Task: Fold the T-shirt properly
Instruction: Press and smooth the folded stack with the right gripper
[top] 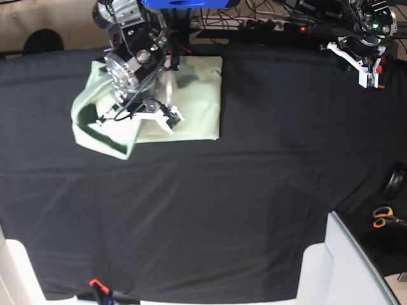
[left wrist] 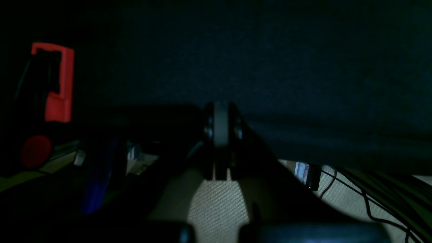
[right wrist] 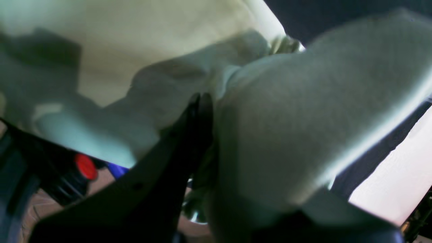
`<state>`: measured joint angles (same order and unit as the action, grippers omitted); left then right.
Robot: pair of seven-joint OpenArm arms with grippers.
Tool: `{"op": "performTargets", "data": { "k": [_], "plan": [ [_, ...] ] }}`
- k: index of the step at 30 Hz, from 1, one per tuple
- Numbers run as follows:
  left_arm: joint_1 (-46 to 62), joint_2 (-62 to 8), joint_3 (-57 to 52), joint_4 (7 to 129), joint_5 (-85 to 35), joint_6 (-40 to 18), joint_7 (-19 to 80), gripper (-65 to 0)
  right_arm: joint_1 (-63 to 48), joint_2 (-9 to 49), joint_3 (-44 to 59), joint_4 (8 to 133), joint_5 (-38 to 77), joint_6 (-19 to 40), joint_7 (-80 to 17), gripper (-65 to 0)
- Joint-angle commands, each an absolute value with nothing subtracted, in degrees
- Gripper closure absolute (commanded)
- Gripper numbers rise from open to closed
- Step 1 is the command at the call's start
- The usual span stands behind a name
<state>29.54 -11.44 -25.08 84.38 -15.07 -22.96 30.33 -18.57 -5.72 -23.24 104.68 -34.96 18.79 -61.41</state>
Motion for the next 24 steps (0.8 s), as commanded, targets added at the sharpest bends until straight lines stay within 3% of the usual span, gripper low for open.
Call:
{"op": "performTargets", "data": {
  "k": [1,24],
  "plan": [
    [29.76,-12.09,-25.45,85.14,-15.25,-22.81,29.41,0.0,-18.42,-6.2,-24.66,105.8,-35.3,17.98,-60.7,-0.1],
    [30.11,-12.09,-25.63,85.14,-15.25,-22.81,29.41,0.0,-17.71,-6.29,-32.22,101.93,-35.3,17.1,-62.2,-0.1]
  ]
}}
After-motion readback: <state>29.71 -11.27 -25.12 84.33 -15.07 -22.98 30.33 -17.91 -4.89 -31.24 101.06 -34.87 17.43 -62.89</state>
